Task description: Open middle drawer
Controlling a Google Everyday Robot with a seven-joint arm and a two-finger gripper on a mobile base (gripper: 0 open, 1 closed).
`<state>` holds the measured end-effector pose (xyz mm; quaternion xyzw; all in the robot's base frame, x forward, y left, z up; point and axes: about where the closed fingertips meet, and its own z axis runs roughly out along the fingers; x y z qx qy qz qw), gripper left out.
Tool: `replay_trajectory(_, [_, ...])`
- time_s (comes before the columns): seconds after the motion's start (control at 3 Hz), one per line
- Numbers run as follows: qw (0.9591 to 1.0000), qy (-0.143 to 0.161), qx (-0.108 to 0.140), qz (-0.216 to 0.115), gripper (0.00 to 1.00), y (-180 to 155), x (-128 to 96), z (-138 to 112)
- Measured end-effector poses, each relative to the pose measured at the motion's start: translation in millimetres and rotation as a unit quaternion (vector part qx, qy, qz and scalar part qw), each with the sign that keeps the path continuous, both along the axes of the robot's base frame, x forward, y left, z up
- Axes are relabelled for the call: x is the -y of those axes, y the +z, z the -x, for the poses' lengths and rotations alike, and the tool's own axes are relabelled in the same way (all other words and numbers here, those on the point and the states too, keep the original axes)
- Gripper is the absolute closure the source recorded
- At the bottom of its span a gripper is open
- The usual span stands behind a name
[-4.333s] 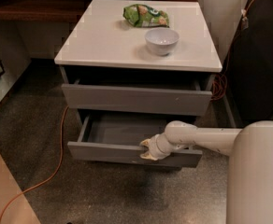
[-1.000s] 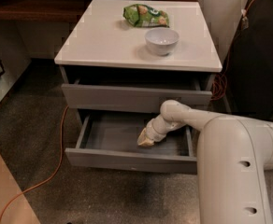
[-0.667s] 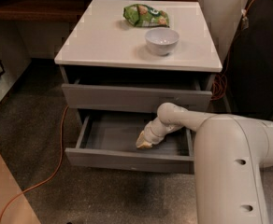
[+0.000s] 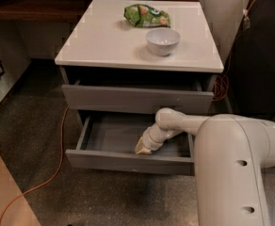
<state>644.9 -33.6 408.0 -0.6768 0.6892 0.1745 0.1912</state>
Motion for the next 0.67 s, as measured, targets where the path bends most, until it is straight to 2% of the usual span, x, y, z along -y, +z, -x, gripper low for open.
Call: replay_trajectory(0.67, [0.9999,0.004,-0.014,-0.003,1.0,-3.8,-7.3,24.1])
